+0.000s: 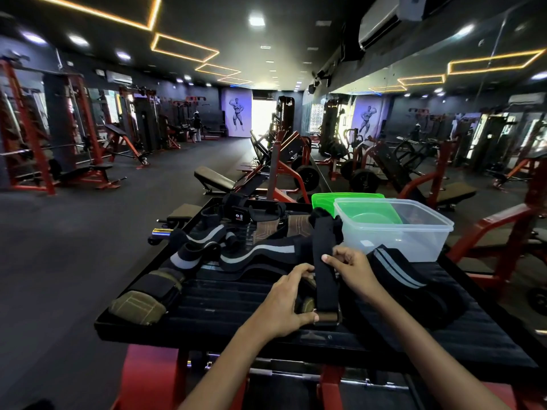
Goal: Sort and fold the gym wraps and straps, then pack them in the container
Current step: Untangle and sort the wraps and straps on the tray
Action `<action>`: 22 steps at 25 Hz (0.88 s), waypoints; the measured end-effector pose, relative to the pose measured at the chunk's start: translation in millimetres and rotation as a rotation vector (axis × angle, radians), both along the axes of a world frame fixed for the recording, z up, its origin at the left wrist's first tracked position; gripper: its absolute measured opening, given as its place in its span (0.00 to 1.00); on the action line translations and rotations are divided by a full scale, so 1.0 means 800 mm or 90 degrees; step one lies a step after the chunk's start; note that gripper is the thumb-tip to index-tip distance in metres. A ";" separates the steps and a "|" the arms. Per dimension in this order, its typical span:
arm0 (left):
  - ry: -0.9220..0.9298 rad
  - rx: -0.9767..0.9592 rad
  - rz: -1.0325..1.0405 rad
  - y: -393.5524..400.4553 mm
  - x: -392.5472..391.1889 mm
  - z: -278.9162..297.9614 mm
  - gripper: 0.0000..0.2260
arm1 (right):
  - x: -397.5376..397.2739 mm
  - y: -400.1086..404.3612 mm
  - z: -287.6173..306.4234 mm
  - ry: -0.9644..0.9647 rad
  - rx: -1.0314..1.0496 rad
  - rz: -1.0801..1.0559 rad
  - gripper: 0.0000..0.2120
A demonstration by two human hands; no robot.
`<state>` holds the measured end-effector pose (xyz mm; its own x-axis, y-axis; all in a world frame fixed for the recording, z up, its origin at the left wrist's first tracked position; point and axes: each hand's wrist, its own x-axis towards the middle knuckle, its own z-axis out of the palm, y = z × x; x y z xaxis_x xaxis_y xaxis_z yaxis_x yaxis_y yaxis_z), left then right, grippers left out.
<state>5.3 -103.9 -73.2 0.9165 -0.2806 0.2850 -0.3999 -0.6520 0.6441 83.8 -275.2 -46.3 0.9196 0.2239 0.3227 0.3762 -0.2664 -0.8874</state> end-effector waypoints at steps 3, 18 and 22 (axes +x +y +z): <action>-0.067 0.065 -0.028 -0.001 -0.004 0.003 0.31 | 0.001 -0.001 -0.004 0.073 0.012 -0.008 0.17; -0.216 0.184 -0.062 -0.008 -0.023 0.010 0.36 | -0.040 -0.022 0.004 0.112 -0.120 -0.051 0.22; -0.341 0.224 -0.121 -0.006 -0.019 0.008 0.35 | -0.084 -0.030 0.010 0.376 -0.062 0.084 0.15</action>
<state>-9.9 -108.7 -66.8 0.5987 -0.5830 0.5493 -0.7343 -0.6734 0.0857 16.9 -299.2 -38.1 0.8993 0.3507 -0.2613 -0.1372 -0.3411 -0.9300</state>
